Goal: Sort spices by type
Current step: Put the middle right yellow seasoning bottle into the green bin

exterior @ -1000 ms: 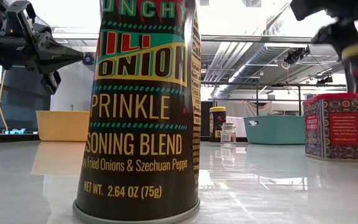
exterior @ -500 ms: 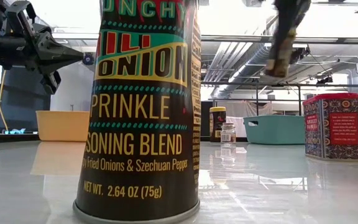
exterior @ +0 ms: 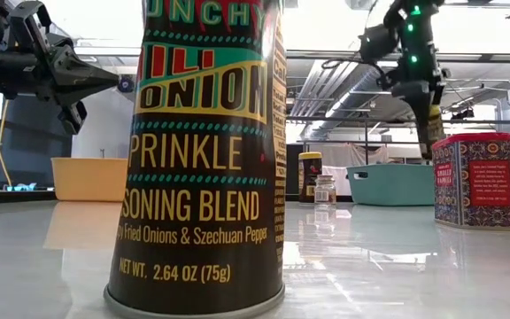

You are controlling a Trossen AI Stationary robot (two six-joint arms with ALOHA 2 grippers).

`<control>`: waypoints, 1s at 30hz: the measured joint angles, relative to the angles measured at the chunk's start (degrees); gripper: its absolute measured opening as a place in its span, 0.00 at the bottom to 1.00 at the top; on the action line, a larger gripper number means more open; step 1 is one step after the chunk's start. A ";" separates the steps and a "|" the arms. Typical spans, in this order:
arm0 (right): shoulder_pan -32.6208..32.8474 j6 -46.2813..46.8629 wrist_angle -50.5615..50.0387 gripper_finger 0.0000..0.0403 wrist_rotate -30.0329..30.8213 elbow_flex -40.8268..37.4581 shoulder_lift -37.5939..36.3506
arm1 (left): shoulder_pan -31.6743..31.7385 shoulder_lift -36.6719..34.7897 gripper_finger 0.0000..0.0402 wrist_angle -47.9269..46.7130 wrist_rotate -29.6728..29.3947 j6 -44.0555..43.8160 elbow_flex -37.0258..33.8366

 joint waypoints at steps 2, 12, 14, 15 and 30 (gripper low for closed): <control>-2.24 -3.91 2.86 0.56 -1.60 -0.96 0.00 | 0.00 -0.02 0.00 -0.01 0.00 0.01 0.01; -6.62 -9.44 4.99 0.56 -5.67 -3.88 0.00 | 0.00 0.00 0.00 0.00 0.00 -0.01 -0.01; -6.81 -8.65 5.32 0.56 -6.08 -4.76 0.00 | 0.00 0.00 0.00 0.01 0.00 0.01 0.00; -6.81 -8.45 5.61 0.56 -6.16 -5.05 0.00 | 0.00 -0.01 0.00 0.00 0.00 0.00 0.00; -4.60 -3.48 -0.64 0.56 -8.32 -5.53 -0.02 | 0.00 0.00 0.00 0.01 0.00 -0.01 0.01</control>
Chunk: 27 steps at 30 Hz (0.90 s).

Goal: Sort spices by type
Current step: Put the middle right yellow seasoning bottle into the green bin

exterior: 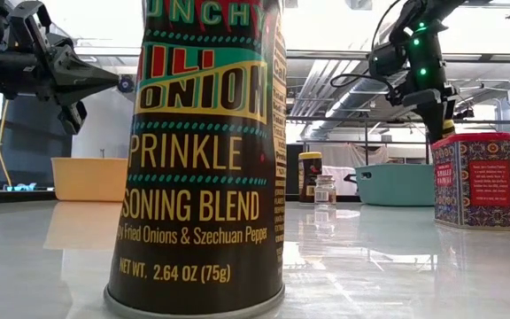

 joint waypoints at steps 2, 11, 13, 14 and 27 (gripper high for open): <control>0.51 0.47 -1.03 0.56 -1.14 0.00 0.00 | -0.01 -0.02 0.00 0.00 0.00 0.01 0.00; 1.28 -0.19 1.30 0.56 -0.26 0.50 0.00 | -0.01 -0.01 0.00 -0.01 0.00 0.01 -0.01; 0.40 -0.52 3.95 0.56 0.44 1.30 0.00 | 0.00 0.00 0.00 -0.02 0.00 0.02 -0.01; -0.19 -0.52 4.82 0.56 0.02 1.62 0.00 | -0.02 -0.01 0.00 -0.01 0.00 0.00 0.00; -7.66 -0.85 6.82 0.56 -10.80 3.28 0.14 | 0.00 -0.02 0.00 -0.02 0.00 0.02 -0.02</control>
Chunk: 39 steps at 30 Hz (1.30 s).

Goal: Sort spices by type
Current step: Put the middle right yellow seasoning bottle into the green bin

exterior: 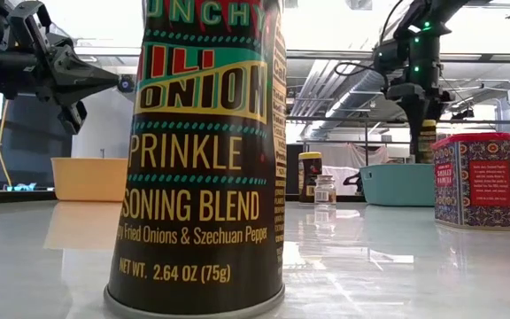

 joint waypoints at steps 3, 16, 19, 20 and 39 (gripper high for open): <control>-0.06 3.86 0.10 0.56 -0.81 0.02 1.18 | -0.01 0.00 0.00 0.01 -0.01 -0.02 0.02; -0.10 20.18 2.09 0.56 0.59 -0.02 5.56 | -0.02 0.00 0.00 0.02 0.00 0.00 0.00; -0.32 25.09 2.76 0.56 0.25 -0.56 5.91 | 0.00 0.00 0.00 0.01 0.00 -0.01 0.02; -0.64 25.63 3.07 0.56 -0.50 -1.02 6.20 | 0.00 0.00 0.00 0.00 0.00 -0.02 0.01; -1.63 28.79 6.62 0.67 0.36 -1.90 7.41 | -0.02 0.00 0.00 0.01 0.00 0.00 0.02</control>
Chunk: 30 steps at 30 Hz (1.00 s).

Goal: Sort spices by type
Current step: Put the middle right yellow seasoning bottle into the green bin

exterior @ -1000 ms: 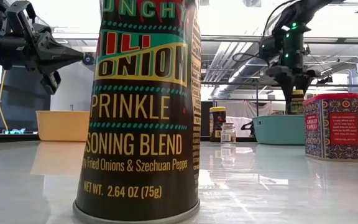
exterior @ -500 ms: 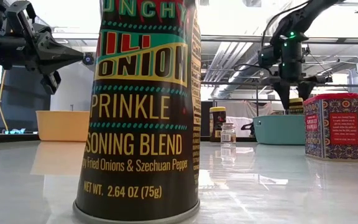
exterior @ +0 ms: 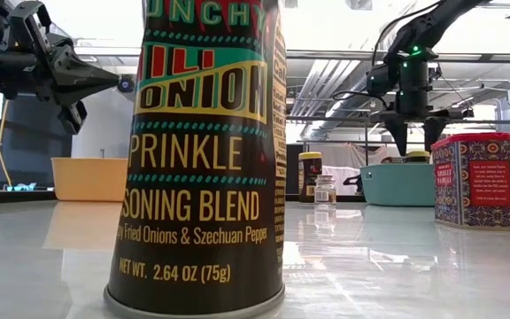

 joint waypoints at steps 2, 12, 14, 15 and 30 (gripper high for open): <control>-0.02 -0.09 0.17 0.67 0.00 0.00 0.01 | 0.01 0.00 0.00 0.00 0.00 0.00 -0.01; -0.70 -1.82 -1.69 0.67 -0.43 3.69 -0.05 | 0.00 0.00 0.00 -0.01 0.00 0.00 -0.02; -0.70 -2.21 -2.18 0.67 0.08 5.28 -0.05 | 0.01 0.02 0.00 0.01 0.00 -0.02 0.00; -0.70 -2.62 -2.19 0.67 0.24 6.22 -0.05 | 0.01 0.01 0.00 0.00 0.00 -0.02 0.00; 5.49 -30.39 -0.52 0.05 -7.81 10.38 4.13 | 0.00 0.01 0.00 0.02 0.00 -0.02 0.00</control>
